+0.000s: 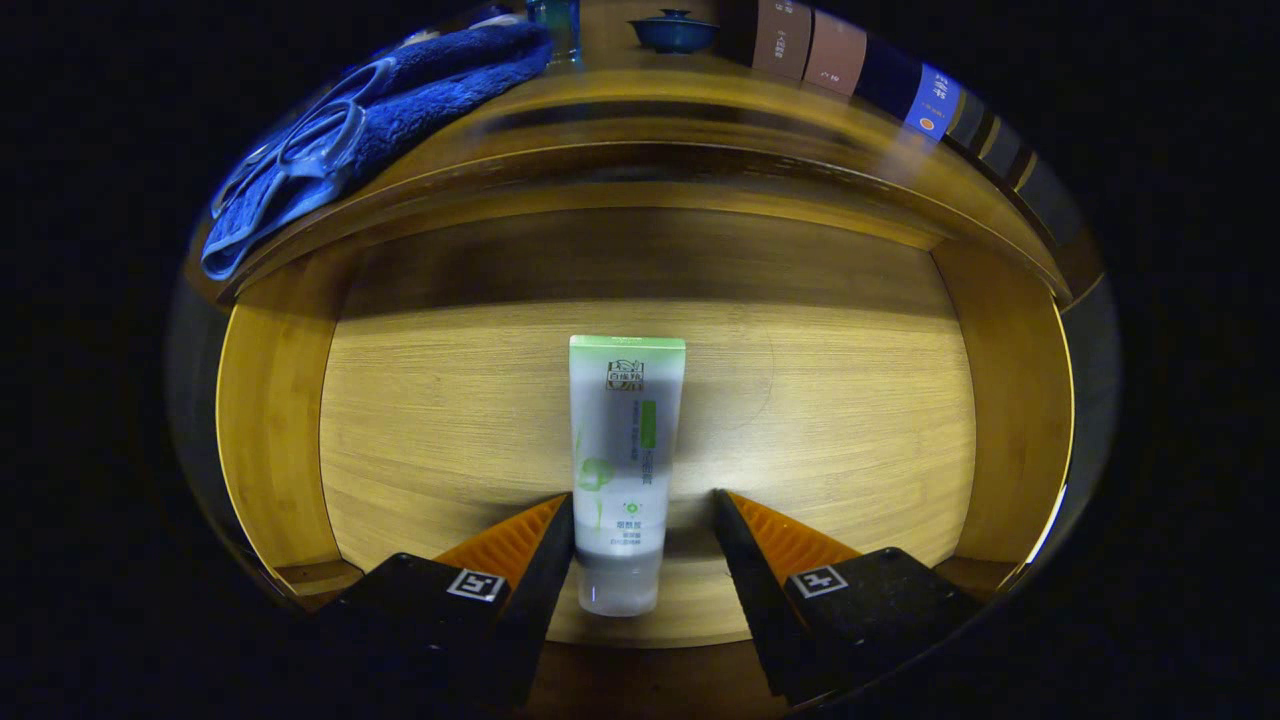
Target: Pull open the drawer, take out the items inside it, and place them on the countertop above the cabinet.
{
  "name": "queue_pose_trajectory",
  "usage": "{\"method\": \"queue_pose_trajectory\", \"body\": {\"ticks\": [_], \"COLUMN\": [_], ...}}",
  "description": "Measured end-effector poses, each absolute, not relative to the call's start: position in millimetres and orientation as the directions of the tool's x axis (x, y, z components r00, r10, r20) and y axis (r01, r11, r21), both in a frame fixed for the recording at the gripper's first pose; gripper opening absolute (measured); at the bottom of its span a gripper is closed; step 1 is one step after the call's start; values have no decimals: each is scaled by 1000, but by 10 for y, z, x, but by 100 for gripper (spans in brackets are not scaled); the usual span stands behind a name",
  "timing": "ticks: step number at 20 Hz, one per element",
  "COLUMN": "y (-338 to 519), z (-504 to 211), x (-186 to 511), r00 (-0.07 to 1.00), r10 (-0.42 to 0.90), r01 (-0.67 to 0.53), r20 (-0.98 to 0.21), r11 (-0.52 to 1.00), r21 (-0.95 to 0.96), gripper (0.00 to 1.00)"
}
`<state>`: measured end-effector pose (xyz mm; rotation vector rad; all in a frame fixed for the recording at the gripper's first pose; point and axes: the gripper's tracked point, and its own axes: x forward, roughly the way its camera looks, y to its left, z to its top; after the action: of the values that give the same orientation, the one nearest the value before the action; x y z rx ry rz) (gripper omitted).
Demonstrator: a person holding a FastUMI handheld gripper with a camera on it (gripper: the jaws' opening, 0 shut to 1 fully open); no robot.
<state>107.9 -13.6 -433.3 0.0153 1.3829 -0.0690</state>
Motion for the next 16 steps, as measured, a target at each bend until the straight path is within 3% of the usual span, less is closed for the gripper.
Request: {"method": "queue_pose_trajectory", "body": {"ticks": [3,4,5,8,16], "y": [-131,-122,-138,-143,-170], "z": [-4328,-4345,-4324,-4302,-3604], "x": [1075,1075,1091,1090,870], "r00": [195,198,210,221,383], "r10": [-41,-41,-39,-30,28], "r01": [42,43,41,54,84], "r20": [-980,-979,-977,-975,-923], "r11": [999,999,999,998,994], "r21": [-34,-33,-31,-18,65], "gripper": [52,52,45,36,36]}}
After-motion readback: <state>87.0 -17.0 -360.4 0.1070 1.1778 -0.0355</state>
